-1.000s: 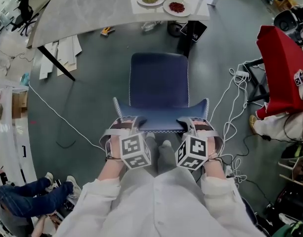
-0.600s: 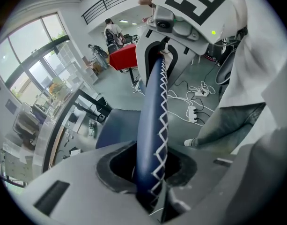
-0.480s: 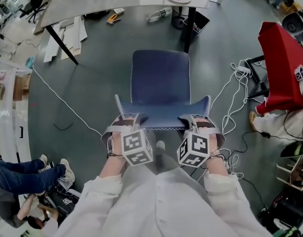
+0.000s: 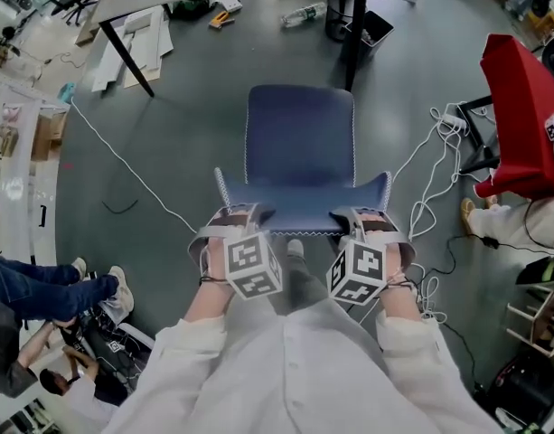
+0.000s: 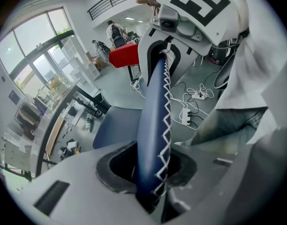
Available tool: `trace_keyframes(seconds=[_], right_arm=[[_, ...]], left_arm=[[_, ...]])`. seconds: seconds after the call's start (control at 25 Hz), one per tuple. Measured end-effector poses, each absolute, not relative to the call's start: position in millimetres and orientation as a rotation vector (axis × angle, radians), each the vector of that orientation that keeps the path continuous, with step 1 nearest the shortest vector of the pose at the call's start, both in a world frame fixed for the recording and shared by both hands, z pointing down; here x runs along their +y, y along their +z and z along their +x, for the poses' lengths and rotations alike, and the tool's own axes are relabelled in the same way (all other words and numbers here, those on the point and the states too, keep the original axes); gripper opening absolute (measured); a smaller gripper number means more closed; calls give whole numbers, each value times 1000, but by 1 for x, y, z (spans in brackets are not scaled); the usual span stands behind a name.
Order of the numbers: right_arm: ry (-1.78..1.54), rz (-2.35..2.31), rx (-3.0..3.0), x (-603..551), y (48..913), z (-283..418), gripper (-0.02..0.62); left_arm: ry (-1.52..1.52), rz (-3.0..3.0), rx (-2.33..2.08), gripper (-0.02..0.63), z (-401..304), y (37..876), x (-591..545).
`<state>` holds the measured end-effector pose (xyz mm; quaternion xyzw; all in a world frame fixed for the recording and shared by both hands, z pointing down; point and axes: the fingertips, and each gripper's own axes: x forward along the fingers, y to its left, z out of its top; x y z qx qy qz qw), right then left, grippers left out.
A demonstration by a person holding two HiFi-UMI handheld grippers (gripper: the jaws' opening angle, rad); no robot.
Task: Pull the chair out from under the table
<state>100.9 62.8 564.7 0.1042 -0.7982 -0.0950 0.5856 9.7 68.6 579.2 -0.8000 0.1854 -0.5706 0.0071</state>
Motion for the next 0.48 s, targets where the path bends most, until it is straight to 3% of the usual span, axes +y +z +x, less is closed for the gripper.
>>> trace_keyframes(seconds=[0.48], right_arm=[[-221, 236, -1859, 93, 563, 92, 110]], left_arm=[[-1783, -2503, 589, 116, 1, 577, 98]])
